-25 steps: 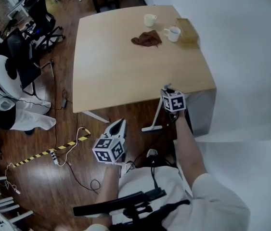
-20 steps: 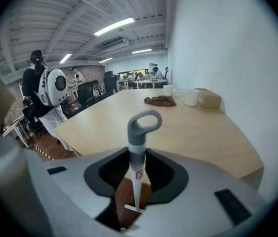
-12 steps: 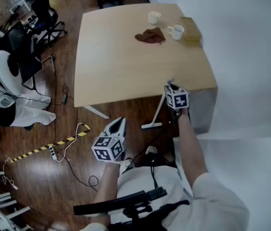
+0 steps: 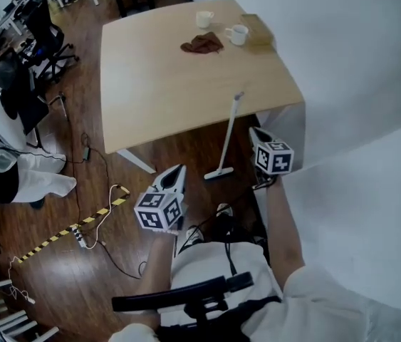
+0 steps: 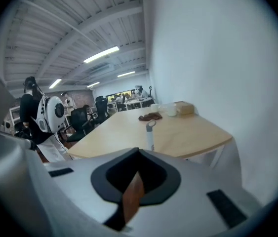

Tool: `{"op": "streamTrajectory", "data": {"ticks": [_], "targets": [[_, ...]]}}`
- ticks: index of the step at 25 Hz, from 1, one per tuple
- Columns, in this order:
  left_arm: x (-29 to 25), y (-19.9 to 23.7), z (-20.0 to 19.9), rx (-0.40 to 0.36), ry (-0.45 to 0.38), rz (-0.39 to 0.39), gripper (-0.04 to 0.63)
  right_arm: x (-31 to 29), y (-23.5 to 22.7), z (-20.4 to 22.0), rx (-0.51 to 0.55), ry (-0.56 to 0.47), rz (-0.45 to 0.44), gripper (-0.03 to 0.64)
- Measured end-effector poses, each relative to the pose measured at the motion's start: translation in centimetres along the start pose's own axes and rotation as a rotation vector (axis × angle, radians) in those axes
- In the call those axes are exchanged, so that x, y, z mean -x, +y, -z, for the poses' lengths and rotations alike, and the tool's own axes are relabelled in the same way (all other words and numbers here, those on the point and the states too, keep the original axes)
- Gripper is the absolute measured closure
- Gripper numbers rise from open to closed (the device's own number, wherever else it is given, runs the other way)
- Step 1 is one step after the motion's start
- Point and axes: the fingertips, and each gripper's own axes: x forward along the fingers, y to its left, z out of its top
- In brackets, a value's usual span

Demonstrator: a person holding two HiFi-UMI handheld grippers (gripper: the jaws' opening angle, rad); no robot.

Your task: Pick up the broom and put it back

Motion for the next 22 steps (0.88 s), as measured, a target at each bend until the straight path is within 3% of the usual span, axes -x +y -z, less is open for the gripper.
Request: {"op": "streamTrajectory", "data": {"ticks": [4,10,17,22], "targets": [[2.3,-2.3,1.6,-0.022,0.027,0.071,0.606,7.1,2.0,0.9,-0.075,-0.07,-0.001,0.606],[4.6,-5.9,2.9,-0.034,0.011,0.133,0.606,14.1,5.3,3.6,-0.104,-0.072,-0.03,0.606],[8.3,-9.0,5.5,-0.04,-0.014,0.134,0.606,20.2,8.8,8.2,-0.09,-0.072,-0.072,0.606],[11.4,-13.6,9.3,-0.037,-0.041,0.12,0.606,27.7,9.5,12.0,-0.084,-0.095,-0.118,0.606]]}}
